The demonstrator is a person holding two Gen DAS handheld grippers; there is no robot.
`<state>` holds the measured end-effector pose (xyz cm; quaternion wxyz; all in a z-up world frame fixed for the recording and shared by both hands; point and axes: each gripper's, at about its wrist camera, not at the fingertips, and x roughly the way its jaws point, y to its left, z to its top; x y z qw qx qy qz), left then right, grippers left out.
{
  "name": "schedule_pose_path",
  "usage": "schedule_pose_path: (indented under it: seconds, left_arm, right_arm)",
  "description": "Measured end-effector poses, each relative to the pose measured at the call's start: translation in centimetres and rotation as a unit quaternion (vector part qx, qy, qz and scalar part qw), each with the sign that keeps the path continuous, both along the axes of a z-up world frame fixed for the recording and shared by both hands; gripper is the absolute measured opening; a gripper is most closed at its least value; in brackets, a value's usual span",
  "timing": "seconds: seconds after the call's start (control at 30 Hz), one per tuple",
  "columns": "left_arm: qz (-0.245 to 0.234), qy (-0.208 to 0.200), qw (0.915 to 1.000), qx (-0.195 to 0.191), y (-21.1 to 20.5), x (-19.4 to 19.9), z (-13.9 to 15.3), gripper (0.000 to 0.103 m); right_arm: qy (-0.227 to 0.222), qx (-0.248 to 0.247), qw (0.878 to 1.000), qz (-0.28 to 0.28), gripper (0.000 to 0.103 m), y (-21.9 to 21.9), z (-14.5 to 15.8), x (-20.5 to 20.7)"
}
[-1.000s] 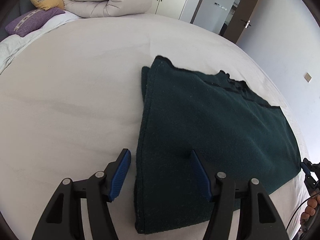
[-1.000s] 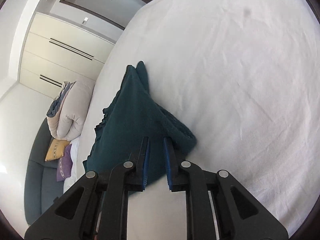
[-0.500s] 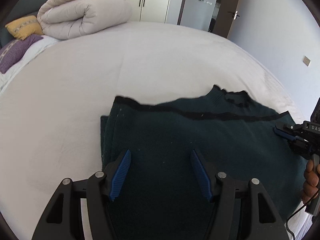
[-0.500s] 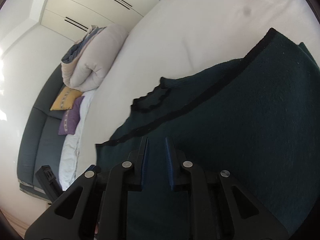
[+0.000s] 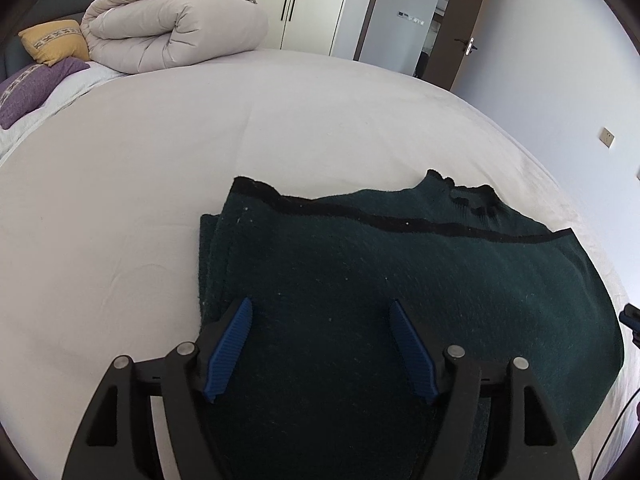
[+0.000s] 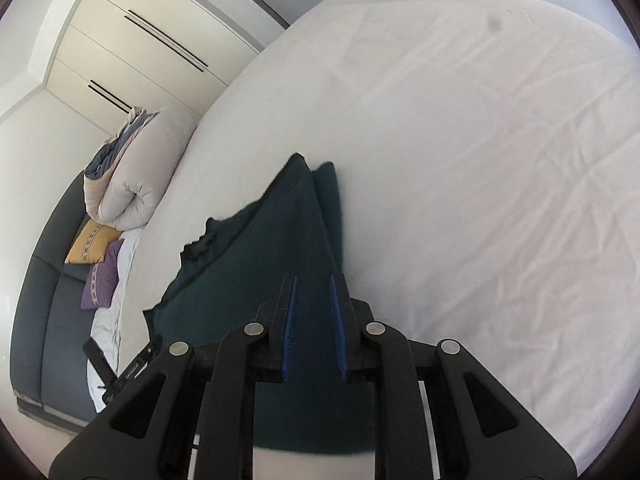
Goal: Fold small clothes
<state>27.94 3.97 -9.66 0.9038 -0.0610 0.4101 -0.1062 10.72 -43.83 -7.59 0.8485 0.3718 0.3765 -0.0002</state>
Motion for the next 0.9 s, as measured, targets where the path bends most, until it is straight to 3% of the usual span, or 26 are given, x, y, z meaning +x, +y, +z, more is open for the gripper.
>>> schedule_pose_path:
  seconds: [0.13,0.27,0.37,0.47,0.7,0.8,0.9]
  left_arm:
    - [0.000,-0.001,1.0000,0.000,0.0,0.0,0.0,0.074]
    - [-0.001,-0.001,1.0000,-0.002,0.0,0.0,0.0,0.074]
    - [-0.001,-0.001,1.0000,-0.003,-0.1,0.0,-0.1,0.074]
    - [0.000,-0.003,1.0000,-0.003,-0.1,-0.1,-0.2,0.074]
    - [0.000,-0.004,1.0000,-0.003,-0.1,-0.1,-0.2,0.074]
    - [0.000,-0.004,1.0000,-0.002,-0.1,-0.1,-0.2,0.074]
    - [0.000,-0.004,1.0000,-0.003,-0.1,-0.1,-0.2,0.074]
  right_arm:
    - [0.025,-0.030,0.998,0.045,0.016,0.3,-0.3,-2.9]
    - [0.034,-0.031,0.998,0.048,0.016,0.0,-1.3,-6.1]
    - [0.040,-0.061,0.996,0.050,0.016,0.2,-1.4,-6.0]
    - [0.045,-0.046,0.998,0.027,0.016,-0.9,-1.5,-6.1]
    - [0.058,-0.050,0.996,0.052,0.016,-0.2,-1.8,-5.8]
    - [0.053,-0.074,0.994,0.060,0.016,0.4,-1.2,-5.9]
    - [0.052,-0.097,0.992,0.058,0.008,0.7,-0.7,-6.2]
